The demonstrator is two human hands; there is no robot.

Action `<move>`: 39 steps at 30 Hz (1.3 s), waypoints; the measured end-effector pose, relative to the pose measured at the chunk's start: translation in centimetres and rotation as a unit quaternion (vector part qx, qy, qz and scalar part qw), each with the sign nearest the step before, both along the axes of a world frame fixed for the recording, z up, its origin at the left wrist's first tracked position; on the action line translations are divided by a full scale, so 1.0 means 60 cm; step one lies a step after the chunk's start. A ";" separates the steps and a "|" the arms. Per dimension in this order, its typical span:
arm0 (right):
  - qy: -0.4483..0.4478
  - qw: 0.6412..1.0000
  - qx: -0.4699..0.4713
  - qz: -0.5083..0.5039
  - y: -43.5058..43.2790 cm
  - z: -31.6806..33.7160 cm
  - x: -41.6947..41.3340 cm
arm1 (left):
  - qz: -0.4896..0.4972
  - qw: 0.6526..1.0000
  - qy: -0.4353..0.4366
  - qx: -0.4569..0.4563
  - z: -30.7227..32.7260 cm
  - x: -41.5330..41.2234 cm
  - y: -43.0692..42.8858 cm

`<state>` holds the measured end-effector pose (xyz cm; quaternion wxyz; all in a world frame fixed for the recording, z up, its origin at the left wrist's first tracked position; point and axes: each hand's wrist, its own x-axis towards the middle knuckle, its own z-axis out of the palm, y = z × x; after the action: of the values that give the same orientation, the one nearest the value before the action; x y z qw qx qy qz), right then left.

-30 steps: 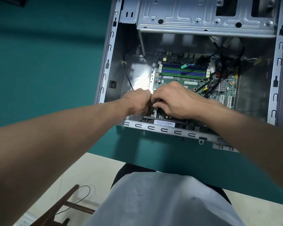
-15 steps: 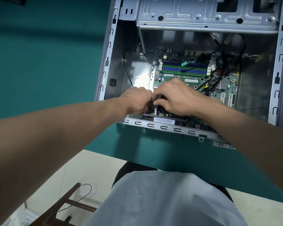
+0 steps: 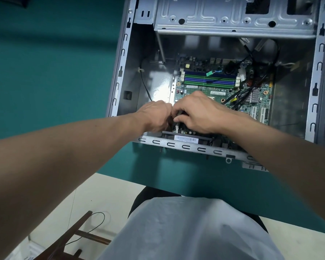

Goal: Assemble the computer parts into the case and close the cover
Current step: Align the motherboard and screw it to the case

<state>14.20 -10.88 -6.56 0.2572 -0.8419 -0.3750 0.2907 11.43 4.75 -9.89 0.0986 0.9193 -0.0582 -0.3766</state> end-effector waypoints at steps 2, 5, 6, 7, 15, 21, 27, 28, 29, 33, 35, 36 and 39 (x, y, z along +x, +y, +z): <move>-0.002 1.000 -0.003 0.001 0.000 0.000 0.001 | 0.002 1.000 0.001 0.003 -0.002 -0.001 -0.001; -0.008 1.000 -0.008 -0.004 -0.003 -0.003 0.004 | 0.008 1.000 0.003 0.000 -0.003 0.001 0.000; -0.009 1.000 -0.008 -0.007 -0.005 -0.004 0.005 | 0.008 1.000 0.004 -0.001 -0.003 0.002 0.000; -0.009 1.000 -0.008 -0.010 -0.006 -0.004 0.005 | 0.008 1.000 0.004 -0.003 -0.002 0.002 0.001; -0.027 1.000 -0.005 -0.001 -0.004 -0.001 0.001 | -0.081 0.996 -0.025 0.008 0.007 0.005 0.000; -0.033 0.999 -0.009 0.001 -0.004 0.000 -0.003 | -0.105 0.994 -0.041 0.000 0.013 0.005 0.003; -0.033 0.999 -0.009 0.008 -0.003 -0.003 -0.005 | -0.103 0.994 -0.032 0.004 0.009 0.003 0.005; -0.028 1.000 -0.007 0.005 -0.003 -0.003 -0.006 | -0.102 0.994 -0.031 0.004 0.008 0.002 0.006; -0.022 1.000 -0.006 0.002 -0.003 -0.004 -0.006 | -0.100 0.994 -0.030 0.004 0.007 0.001 0.006; -0.006 1.000 -0.004 -0.010 -0.005 -0.007 -0.007 | -0.074 0.997 -0.022 0.007 0.005 -0.001 0.005; -0.004 1.000 -0.006 -0.013 -0.003 -0.009 -0.007 | -0.048 0.999 -0.018 0.006 0.002 -0.002 0.004; -0.003 1.000 -0.006 -0.012 -0.002 -0.009 -0.007 | -0.030 0.999 -0.016 0.005 -0.001 -0.002 0.005; 0.003 1.000 -0.007 -0.008 -0.002 -0.009 -0.006 | 0.023 1.000 -0.011 -0.002 -0.004 -0.002 0.004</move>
<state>13.82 -11.03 -7.08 0.2549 -0.8458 -0.3651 0.2939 11.33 5.01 -10.12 0.1082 0.9243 -0.0392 -0.3639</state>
